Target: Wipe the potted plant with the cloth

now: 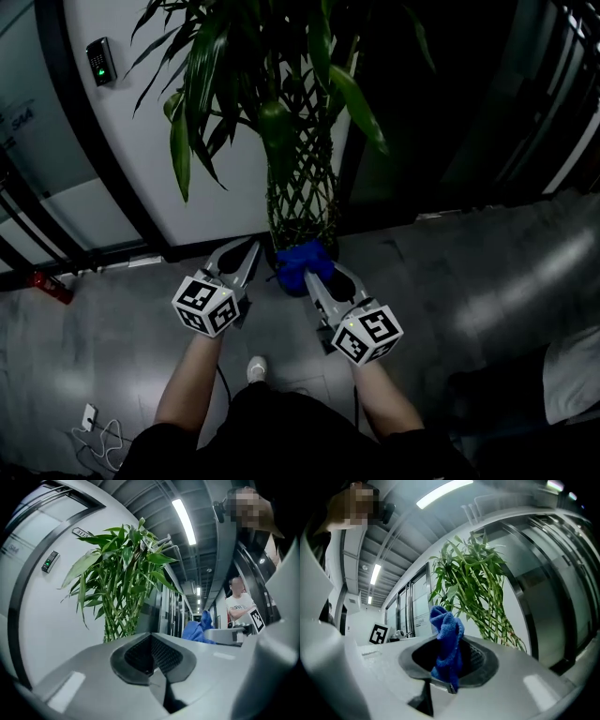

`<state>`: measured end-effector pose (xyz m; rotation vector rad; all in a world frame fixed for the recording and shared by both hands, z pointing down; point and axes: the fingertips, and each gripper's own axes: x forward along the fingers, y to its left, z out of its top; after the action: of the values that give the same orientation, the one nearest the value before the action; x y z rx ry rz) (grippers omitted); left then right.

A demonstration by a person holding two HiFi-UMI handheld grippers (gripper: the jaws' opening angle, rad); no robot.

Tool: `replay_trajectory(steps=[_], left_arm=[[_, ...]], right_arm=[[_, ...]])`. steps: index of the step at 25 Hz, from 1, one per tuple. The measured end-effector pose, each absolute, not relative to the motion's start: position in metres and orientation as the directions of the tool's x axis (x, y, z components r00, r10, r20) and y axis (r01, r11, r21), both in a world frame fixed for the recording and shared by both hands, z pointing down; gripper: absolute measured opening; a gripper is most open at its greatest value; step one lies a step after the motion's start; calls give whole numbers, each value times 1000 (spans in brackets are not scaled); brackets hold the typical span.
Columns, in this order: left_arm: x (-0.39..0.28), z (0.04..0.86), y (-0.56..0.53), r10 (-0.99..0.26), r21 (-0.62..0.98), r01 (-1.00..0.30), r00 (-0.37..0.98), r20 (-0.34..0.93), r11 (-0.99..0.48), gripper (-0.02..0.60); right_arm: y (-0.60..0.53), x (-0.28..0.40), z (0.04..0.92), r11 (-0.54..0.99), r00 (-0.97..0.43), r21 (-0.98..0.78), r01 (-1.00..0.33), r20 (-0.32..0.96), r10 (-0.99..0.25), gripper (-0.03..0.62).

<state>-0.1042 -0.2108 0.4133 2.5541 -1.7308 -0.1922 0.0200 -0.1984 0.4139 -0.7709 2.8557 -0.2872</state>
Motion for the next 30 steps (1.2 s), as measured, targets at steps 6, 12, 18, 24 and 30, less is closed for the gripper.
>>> replay_trajectory(steps=[6,12,18,24,30], left_arm=[[-105,433,-181,-936,155,-923,347,-57,-352,6],[-114,431,-166,-922,168,-907,374,-103,-387,6],[-142,412,-161,-927,174,-913,347,-140,-368,6],[-152,413,-170,-937,146,-929,325,-127,-341,6],[-120,420,-206,-963,107,-960,249,-105,-260,6]], right_arm=[[-190,35,419,827,-835,-290,-482,-134,-534,104],[-177,29,428,810,-812,-272,-520,-136,-568,104],[-175,5,403,828,-822,-218,-517,-142,-551,104],[-187,-4,401,833,-827,-213,-511,-141,-543,104],[-239,28,407,873,-860,-219,-435,-187,-475,104]])
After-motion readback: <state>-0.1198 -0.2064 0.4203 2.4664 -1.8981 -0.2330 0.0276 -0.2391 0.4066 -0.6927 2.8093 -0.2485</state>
